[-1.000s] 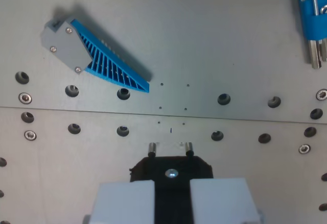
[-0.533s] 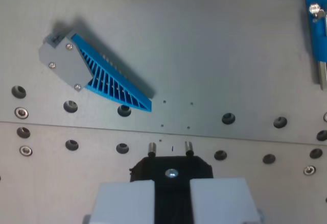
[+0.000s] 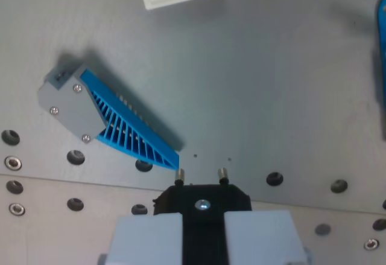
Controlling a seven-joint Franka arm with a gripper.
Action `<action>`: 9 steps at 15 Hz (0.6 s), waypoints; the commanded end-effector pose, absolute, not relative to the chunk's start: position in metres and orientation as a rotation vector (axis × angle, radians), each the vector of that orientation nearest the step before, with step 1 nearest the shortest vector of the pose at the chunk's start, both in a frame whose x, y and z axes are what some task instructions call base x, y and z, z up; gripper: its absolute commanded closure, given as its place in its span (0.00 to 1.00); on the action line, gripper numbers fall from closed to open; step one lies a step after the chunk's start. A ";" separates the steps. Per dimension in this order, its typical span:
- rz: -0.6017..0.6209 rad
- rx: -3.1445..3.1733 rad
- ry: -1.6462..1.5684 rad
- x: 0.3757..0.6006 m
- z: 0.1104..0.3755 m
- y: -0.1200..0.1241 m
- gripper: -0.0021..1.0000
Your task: Move above the white socket
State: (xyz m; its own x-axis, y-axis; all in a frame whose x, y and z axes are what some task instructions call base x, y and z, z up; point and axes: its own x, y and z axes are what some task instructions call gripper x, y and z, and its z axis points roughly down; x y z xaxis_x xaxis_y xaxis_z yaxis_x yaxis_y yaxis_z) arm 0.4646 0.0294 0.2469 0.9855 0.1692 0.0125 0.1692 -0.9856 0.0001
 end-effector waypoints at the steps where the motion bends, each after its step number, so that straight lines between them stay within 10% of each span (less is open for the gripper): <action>1: -0.015 -3.081 -0.392 0.477 0.236 0.034 1.00; 9: -0.001 -3.059 -0.466 0.502 0.196 0.042 1.00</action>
State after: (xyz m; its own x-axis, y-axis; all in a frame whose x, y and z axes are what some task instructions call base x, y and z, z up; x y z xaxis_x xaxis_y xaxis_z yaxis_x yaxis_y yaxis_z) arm 0.4928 0.0406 0.1993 0.9741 0.2254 0.0178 0.2255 -0.9742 -0.0038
